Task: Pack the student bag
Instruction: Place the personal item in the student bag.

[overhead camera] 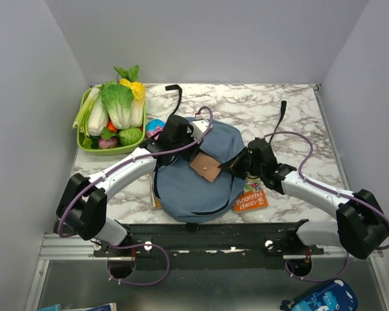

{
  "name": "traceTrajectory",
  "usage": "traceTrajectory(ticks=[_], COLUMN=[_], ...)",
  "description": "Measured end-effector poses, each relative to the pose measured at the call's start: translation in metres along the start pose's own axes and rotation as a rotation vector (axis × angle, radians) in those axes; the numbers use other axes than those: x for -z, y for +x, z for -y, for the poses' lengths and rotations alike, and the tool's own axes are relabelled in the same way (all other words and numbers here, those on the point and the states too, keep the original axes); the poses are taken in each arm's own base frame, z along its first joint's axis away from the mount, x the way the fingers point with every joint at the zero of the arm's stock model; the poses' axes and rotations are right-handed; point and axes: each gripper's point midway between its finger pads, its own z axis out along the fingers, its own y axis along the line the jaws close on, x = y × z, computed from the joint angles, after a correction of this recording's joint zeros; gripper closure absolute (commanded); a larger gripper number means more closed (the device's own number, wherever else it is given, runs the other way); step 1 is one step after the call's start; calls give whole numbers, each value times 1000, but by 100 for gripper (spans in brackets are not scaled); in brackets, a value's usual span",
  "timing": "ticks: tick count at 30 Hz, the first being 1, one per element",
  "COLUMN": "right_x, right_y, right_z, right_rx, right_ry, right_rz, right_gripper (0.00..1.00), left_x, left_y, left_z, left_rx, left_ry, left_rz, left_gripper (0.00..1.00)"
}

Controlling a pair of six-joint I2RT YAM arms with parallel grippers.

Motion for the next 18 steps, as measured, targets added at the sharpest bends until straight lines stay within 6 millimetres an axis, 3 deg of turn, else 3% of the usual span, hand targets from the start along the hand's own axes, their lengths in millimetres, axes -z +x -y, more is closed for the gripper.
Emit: traceTrajectory(ticks=[6,11,18], right_x=[0,8,2], right_y=[-11,-18,-7], right_z=[3,3,8], right_rx=[-124,-215,-302], right_ry=[41,34,66], right_rz=[78,129,188], right_gripper=[100,99,99], left_x=[4,1,-6], left_y=[7,25,35], left_z=[8,14,19], left_rx=[-23,-16,44], left_ry=[43,67,73], left_rz=[-5,-22,-27], left_gripper=[100,100,100])
